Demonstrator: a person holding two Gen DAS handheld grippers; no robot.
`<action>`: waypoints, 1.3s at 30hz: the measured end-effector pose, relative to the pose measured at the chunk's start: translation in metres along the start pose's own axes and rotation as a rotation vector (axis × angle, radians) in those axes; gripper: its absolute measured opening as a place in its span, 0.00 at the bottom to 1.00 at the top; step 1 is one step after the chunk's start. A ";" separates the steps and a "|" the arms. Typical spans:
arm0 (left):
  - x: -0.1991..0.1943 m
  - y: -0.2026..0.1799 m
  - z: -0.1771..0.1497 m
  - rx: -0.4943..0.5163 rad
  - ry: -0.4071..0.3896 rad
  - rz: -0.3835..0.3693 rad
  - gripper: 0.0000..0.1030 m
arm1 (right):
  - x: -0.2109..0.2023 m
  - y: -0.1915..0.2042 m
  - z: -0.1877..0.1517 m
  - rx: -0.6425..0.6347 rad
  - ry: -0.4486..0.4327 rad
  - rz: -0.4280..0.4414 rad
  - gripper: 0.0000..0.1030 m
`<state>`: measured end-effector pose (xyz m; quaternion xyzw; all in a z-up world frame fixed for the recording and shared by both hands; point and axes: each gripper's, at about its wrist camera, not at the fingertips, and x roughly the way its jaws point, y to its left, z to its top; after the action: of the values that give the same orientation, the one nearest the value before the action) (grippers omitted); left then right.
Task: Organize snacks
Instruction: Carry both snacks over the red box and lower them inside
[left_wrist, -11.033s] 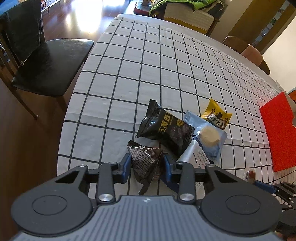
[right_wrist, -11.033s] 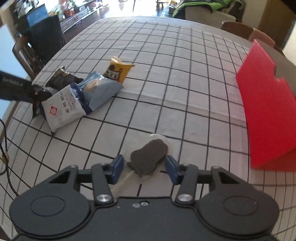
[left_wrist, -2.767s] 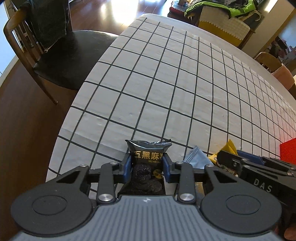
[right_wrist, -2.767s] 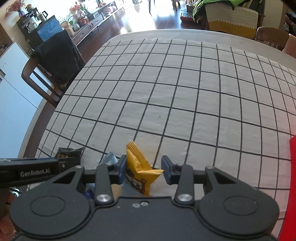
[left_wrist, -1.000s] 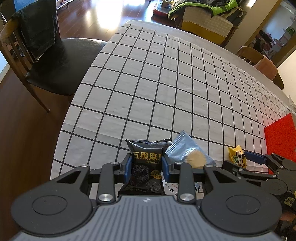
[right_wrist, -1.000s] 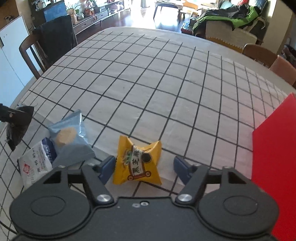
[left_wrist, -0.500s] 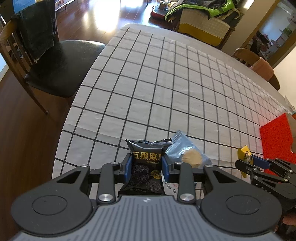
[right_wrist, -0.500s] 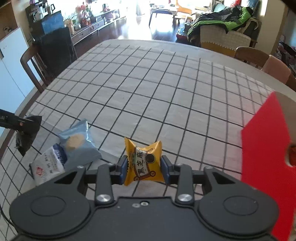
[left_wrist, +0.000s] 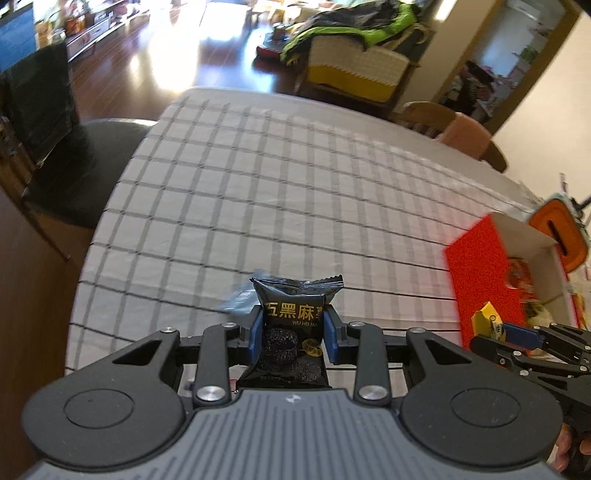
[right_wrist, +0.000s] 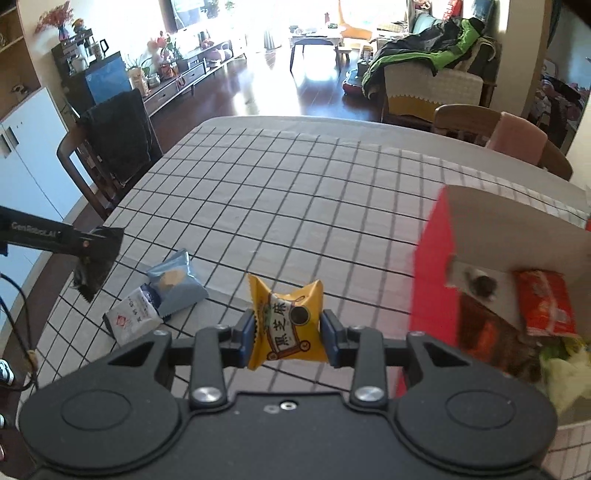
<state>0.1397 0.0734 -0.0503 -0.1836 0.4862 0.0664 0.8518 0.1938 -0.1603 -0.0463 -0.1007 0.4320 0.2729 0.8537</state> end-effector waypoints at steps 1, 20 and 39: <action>-0.001 -0.009 0.003 0.011 -0.003 -0.009 0.31 | -0.006 -0.005 -0.001 0.000 -0.004 0.000 0.35; 0.014 -0.208 0.008 0.244 -0.020 -0.119 0.31 | -0.073 -0.134 -0.011 0.055 -0.103 -0.074 0.35; 0.085 -0.324 0.004 0.368 0.074 -0.095 0.31 | -0.054 -0.241 -0.038 0.139 -0.033 -0.160 0.35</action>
<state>0.2813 -0.2295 -0.0402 -0.0496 0.5118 -0.0705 0.8548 0.2753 -0.3962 -0.0416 -0.0709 0.4262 0.1749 0.8847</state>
